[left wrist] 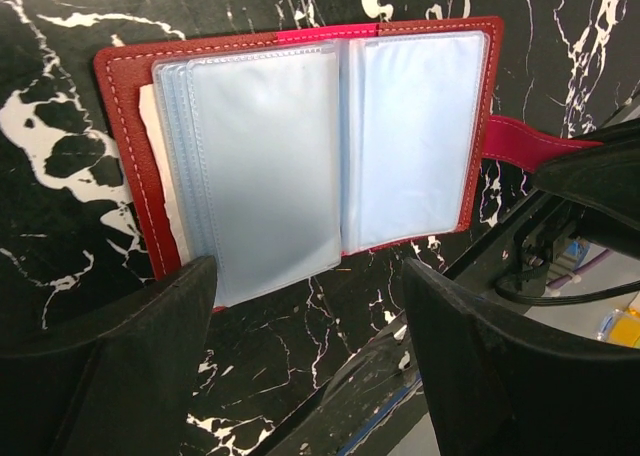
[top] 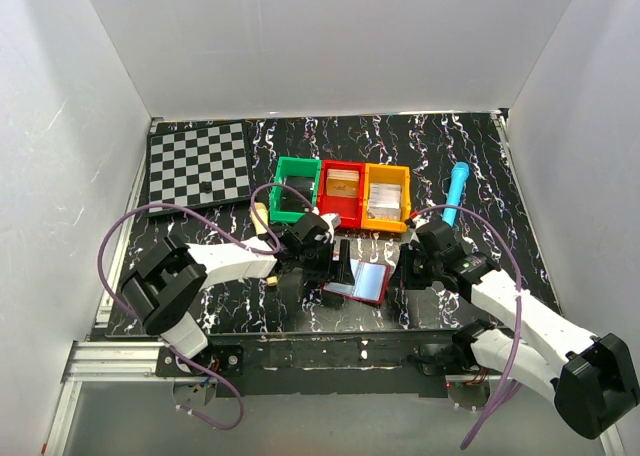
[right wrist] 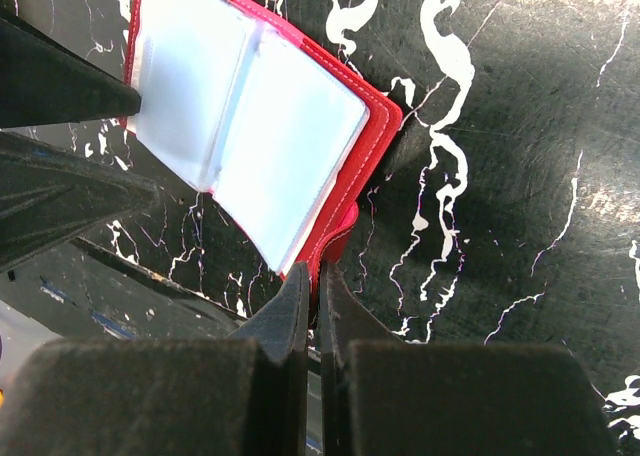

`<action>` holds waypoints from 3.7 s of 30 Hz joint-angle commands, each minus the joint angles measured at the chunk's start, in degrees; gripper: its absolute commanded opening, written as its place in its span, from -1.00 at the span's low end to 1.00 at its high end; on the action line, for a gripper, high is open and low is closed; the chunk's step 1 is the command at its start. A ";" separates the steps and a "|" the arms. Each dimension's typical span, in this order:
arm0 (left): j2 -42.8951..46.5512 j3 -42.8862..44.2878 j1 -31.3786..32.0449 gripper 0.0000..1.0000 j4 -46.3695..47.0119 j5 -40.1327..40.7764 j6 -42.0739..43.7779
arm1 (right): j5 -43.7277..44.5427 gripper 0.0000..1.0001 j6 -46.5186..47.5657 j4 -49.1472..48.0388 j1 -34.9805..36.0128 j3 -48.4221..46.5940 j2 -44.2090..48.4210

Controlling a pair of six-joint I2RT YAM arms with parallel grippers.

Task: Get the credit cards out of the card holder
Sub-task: Remove the credit card from the card holder.

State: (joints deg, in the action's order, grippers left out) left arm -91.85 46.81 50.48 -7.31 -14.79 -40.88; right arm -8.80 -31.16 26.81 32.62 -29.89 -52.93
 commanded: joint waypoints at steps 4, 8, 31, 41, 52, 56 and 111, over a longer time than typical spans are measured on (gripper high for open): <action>-2.27 3.20 1.46 0.47 1.42 -3.84 3.00 | -0.78 -0.97 0.39 -2.11 -0.19 -0.87 -0.69; -3.50 4.34 2.08 0.47 1.60 -5.16 3.97 | -0.78 -0.97 0.40 -2.20 -0.19 -0.78 -0.95; -5.53 8.47 5.07 0.46 4.32 -10.70 7.75 | -0.61 -0.97 0.40 -2.29 -0.19 -0.43 -1.92; -7.37 11.28 6.30 0.46 3.89 -12.64 9.68 | 0.01 -0.97 0.40 -2.11 -0.19 0.09 -1.39; -7.55 15.85 10.68 0.48 1.25 -12.02 15.12 | 1.06 -0.97 0.22 -2.37 -0.19 1.24 -0.78; -7.64 17.71 12.01 0.48 -1.31 -8.69 15.67 | 1.50 -0.97 0.13 -2.29 -0.19 1.24 -0.69; -9.48 10.06 4.71 0.51 0.46 -9.56 8.36 | 0.18 -0.97 0.57 -4.22 -0.28 1.06 -3.85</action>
State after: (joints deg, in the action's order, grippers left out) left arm -99.90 55.07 53.98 -6.31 -21.85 -34.63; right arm -7.88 -31.16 25.10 32.58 -28.25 -56.64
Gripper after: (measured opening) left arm 0.756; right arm 0.045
